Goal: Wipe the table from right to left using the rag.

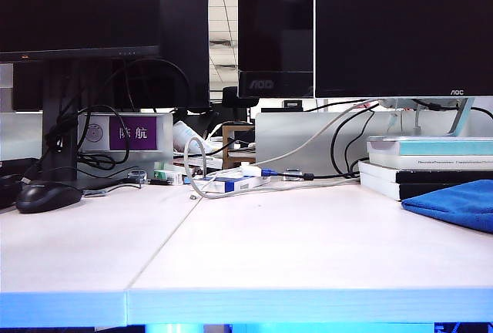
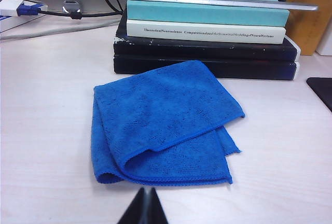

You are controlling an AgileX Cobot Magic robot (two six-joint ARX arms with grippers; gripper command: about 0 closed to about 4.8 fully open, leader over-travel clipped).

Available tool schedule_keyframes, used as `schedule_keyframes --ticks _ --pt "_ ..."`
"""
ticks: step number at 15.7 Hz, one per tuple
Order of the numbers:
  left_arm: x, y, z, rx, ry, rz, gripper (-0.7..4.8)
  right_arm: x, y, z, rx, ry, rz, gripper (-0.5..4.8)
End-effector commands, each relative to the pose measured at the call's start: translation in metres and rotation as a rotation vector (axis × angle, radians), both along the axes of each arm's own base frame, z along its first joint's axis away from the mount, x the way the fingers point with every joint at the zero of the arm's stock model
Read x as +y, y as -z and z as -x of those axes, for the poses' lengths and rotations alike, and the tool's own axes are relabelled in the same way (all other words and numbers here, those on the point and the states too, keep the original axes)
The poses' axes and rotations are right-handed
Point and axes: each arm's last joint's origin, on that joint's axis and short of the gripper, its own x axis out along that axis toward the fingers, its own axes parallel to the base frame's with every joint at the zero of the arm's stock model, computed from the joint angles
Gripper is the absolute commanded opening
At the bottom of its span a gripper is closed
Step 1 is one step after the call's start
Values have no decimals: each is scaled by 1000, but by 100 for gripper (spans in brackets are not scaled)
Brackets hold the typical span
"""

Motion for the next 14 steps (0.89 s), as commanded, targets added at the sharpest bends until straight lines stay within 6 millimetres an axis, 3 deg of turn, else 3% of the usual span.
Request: schedule_keyframes --ticks 1,7,8,11,14 --pt "0 2 0 15 11 -71 -6 0 1 0 -3 3 2 -1" --pt "0 2 0 12 27 -126 -6 0 1 0 -3 3 2 -1" --pt "0 0 0 4 7 0 -6 0 -2 -1 -35 9 -35 -1" --pt "0 -20 3 -61 -7 115 -6 -1 -22 1 -171 51 -205 -1" --pt "0 -45 9 -126 -7 122 -6 -2 -50 7 -266 61 -217 -1"
